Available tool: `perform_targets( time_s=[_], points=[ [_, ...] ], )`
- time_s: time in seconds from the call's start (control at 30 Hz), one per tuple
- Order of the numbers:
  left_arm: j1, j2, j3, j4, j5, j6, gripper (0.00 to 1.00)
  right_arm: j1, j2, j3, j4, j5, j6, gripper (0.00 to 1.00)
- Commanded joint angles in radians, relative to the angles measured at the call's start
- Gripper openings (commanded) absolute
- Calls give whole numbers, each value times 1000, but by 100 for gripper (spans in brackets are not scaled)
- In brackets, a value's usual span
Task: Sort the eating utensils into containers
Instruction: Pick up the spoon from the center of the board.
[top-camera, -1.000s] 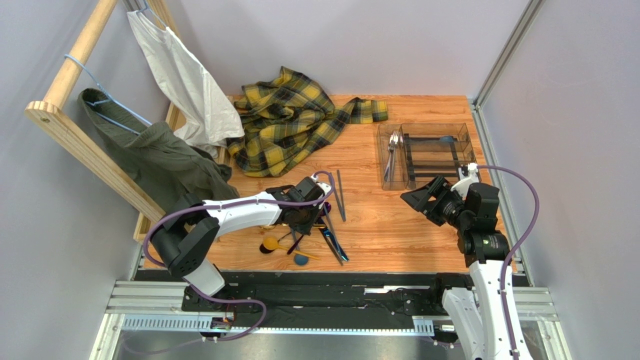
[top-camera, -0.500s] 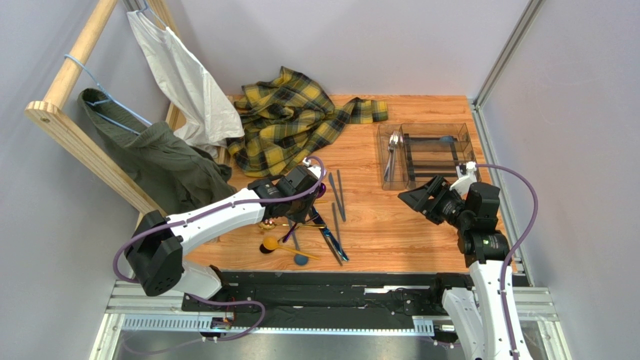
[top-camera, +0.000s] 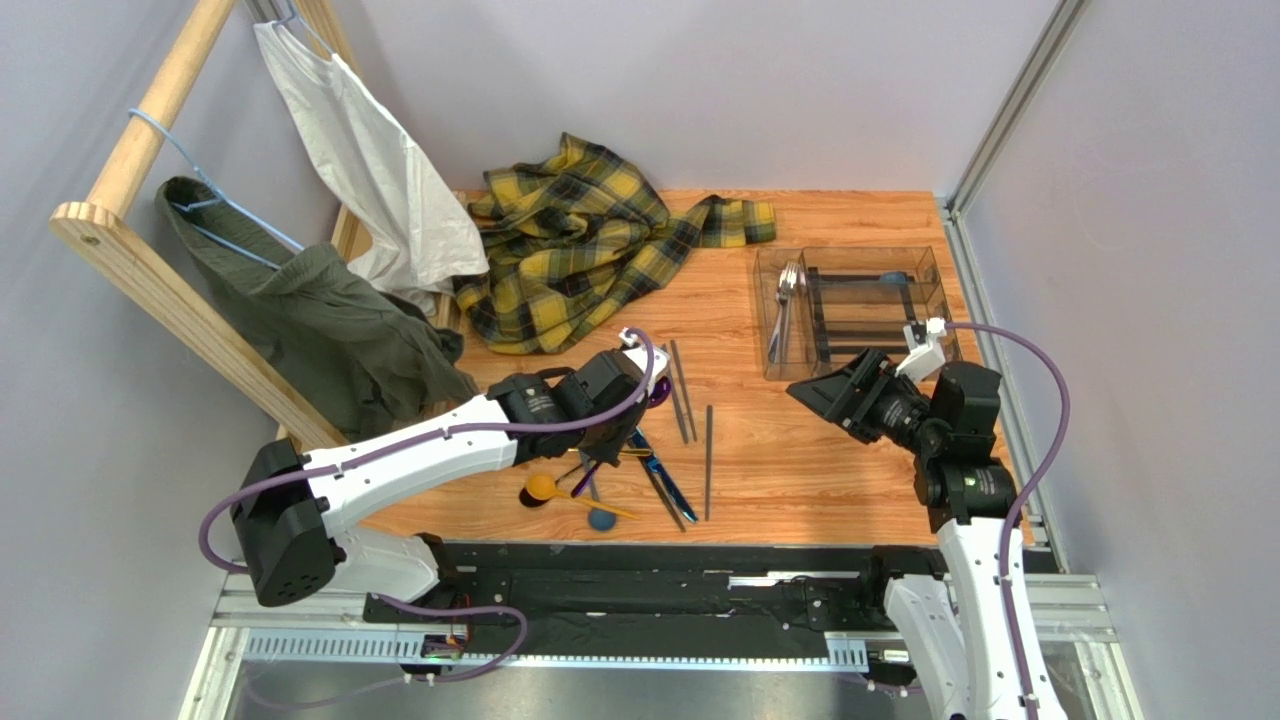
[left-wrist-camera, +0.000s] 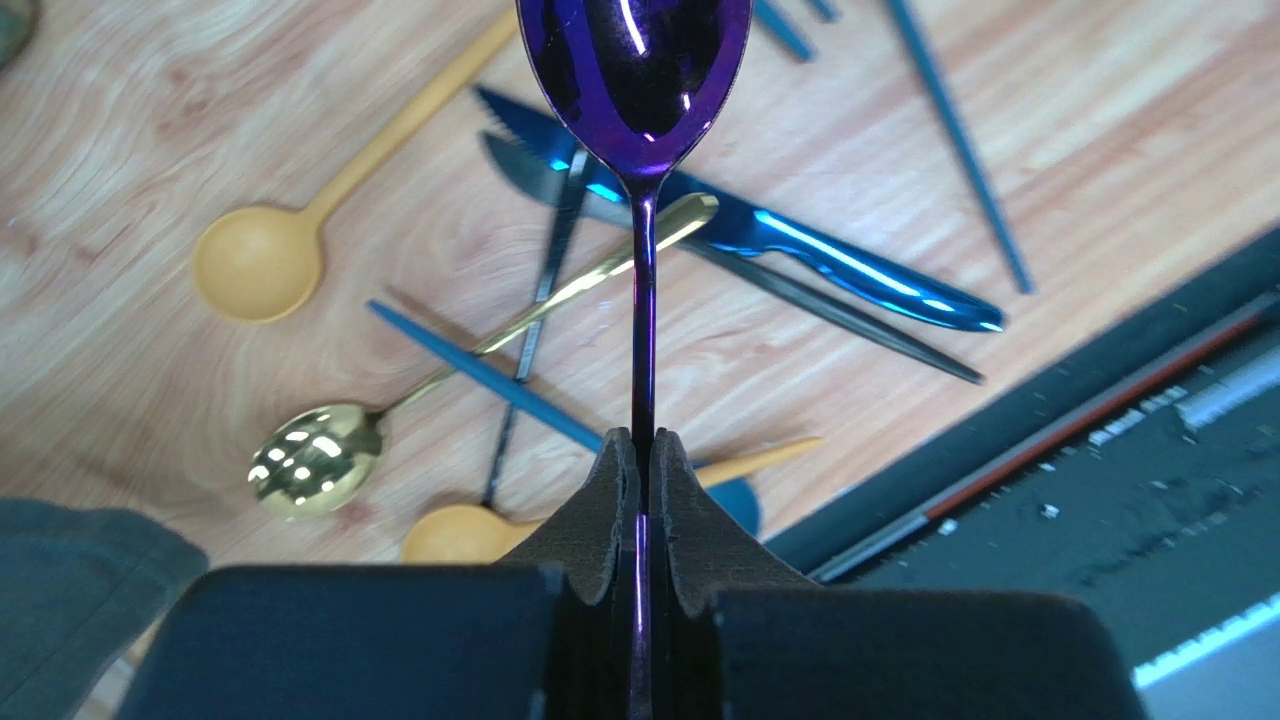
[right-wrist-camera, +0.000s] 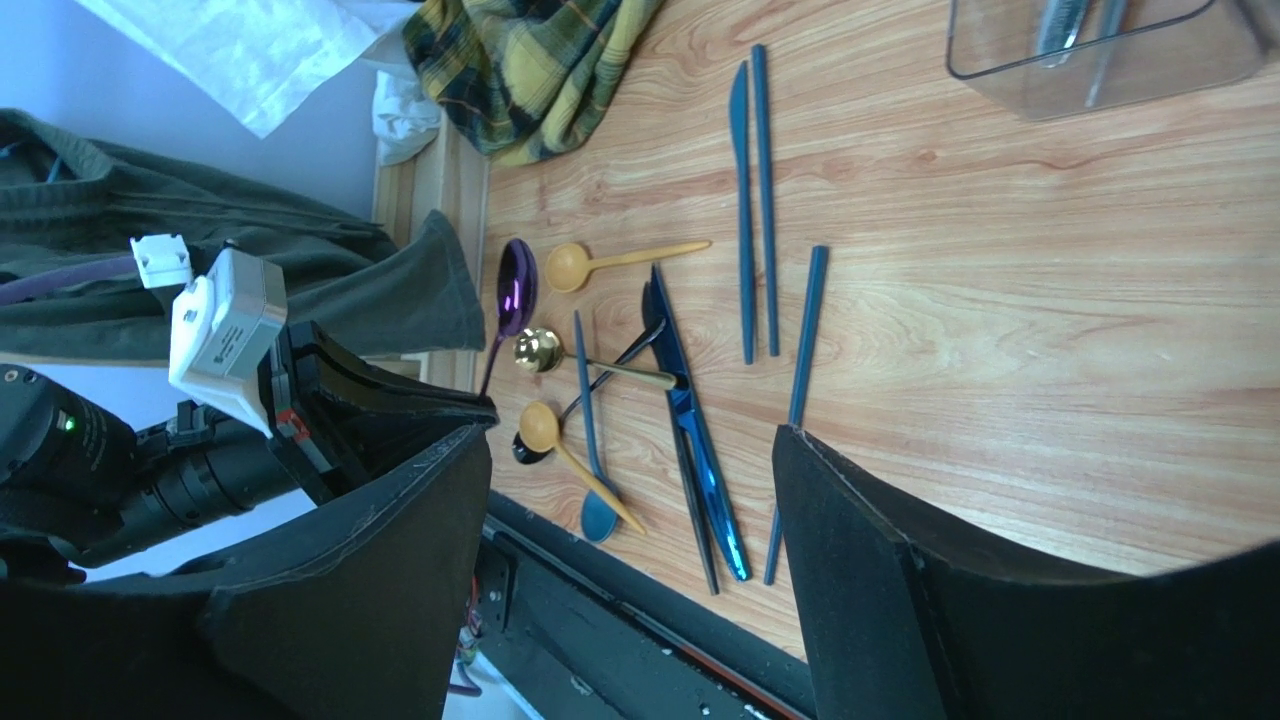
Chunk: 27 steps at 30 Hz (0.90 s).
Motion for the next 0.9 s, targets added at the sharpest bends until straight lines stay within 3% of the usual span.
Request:
perform_targets(
  time_s=[0.0,0.47,0.63,0.87],
  points=[
    [-66,-19,82,40,15,-12,0,6,-10,-5,69,-76,26,74],
    [-197,71,212,60,21,-17,0,38,-3,-33,72,-141,58,72],
    [-229,116,266,43,26,-16,0,55,-17,-89,171,-161,130,72],
    [-263,169,332,28,23,-12,0,156,-14,-103,197,-118,163,71]
  ],
)
